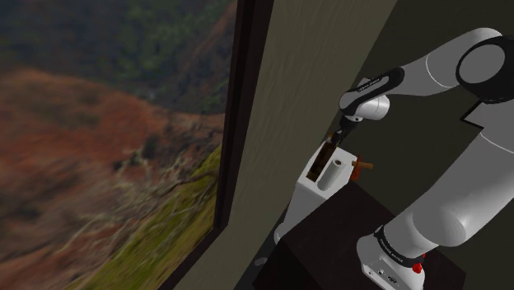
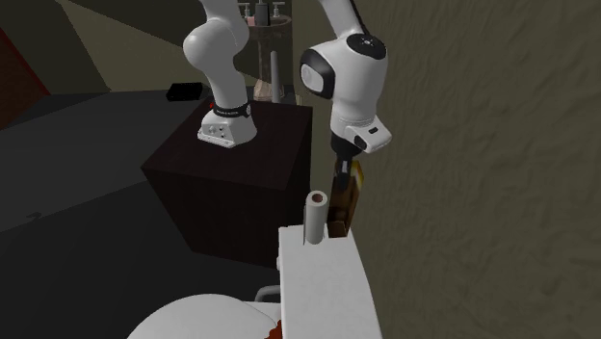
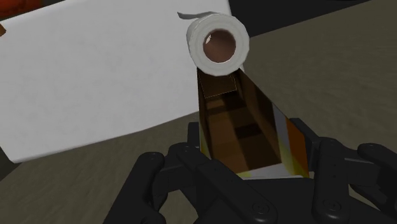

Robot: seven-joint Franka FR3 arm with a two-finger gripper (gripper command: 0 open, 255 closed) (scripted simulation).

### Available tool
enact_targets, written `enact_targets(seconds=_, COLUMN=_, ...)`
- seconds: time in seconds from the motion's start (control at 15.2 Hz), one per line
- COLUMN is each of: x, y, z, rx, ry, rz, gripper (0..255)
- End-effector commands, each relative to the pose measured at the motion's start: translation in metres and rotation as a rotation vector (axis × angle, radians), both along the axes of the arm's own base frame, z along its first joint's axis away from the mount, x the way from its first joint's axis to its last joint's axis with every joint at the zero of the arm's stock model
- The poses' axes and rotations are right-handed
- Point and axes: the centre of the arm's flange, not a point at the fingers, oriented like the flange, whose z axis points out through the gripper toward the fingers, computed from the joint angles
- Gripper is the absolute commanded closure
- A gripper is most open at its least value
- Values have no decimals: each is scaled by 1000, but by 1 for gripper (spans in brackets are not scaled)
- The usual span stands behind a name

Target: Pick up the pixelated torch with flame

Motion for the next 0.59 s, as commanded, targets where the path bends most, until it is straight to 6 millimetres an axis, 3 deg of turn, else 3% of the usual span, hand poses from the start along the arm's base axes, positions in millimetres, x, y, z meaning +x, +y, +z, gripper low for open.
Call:
enact_targets(seconds=0.0, x=1, y=-1, z=11, rx=0, ry=-1, rz=0, gripper=255)
enact_targets(seconds=0.4, x=1, y=-1, z=42, rx=0, ry=-1, rz=0, gripper=255)
enact_targets(seconds=0.53, x=1, y=-1, z=43, rx=0, ry=-1, rz=0, gripper=255)
